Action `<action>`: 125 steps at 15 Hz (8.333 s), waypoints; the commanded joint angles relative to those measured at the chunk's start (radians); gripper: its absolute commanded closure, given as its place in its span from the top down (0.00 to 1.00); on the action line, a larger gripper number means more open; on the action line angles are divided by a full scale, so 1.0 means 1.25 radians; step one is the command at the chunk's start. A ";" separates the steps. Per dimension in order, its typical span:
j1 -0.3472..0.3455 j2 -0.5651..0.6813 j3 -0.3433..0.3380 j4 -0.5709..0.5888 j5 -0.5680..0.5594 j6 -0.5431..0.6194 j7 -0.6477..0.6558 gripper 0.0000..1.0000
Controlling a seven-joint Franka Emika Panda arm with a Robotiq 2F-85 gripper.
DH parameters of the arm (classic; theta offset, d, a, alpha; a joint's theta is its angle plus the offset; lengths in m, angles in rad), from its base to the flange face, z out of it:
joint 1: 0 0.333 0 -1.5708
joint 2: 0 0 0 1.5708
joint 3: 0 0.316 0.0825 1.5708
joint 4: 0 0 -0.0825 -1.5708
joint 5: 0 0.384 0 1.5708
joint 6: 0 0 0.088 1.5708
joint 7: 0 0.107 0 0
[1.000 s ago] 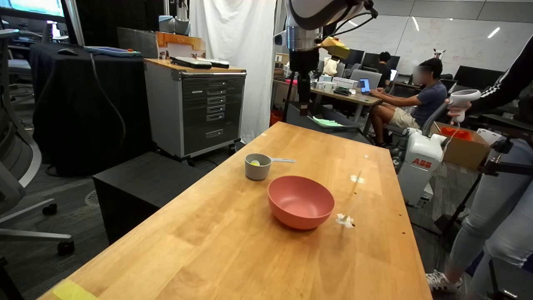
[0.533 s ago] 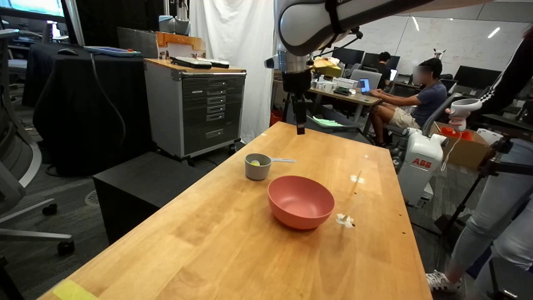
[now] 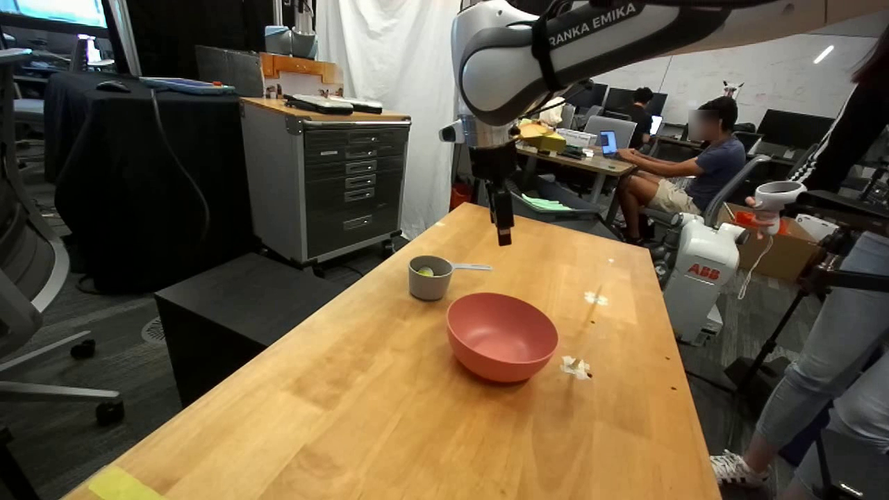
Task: Pour the contents in the grey measuring cup into the pink bowl
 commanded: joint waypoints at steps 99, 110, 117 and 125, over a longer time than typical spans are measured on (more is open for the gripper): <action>0.085 -0.130 -0.015 -0.366 0.193 0.461 0.707 1.00; 0.095 -0.067 -0.022 -0.310 0.190 0.452 0.728 0.94; 0.103 -0.061 -0.023 -0.301 0.190 0.450 0.729 0.30; 0.103 -0.056 -0.027 -0.308 0.184 0.450 0.726 0.06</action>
